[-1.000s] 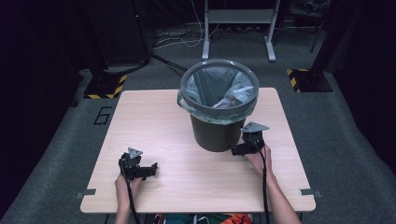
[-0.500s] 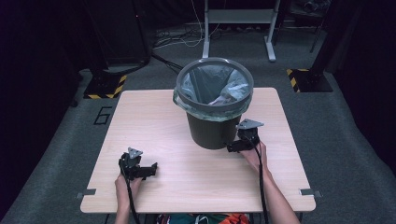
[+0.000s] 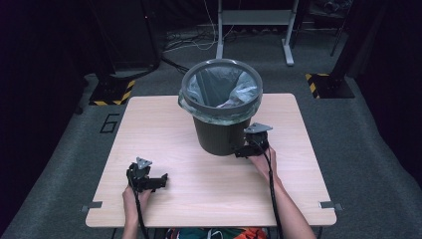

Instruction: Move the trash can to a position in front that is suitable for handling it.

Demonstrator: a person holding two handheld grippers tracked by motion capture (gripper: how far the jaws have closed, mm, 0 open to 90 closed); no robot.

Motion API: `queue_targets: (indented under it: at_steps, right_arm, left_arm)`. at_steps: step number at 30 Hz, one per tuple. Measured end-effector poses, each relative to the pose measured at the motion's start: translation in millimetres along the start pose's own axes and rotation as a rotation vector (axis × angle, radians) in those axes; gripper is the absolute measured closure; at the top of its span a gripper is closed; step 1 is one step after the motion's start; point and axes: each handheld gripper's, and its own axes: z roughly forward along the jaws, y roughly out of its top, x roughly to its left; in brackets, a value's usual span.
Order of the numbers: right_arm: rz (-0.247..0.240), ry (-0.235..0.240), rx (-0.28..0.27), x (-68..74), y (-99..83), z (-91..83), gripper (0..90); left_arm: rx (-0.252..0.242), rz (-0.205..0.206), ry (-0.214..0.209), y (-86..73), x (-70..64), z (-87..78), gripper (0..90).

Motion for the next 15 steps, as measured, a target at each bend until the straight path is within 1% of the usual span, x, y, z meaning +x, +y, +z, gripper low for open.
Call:
queue_targets:
  at_steps: [7, 15]
  right_arm:
    - [-0.012, -0.002, 0.0, 0.7, 5.7, 8.1, 0.0]
    - [-0.007, 0.0, 0.005, 2.1, 12.5, 16.6, 0.0]
  left_arm:
    - [0.0, 0.0, 0.0, 0.1, 0.1, 0.1, 0.4]
    - [-0.001, 0.0, 0.0, 0.2, 0.0, 0.2, 0.4]
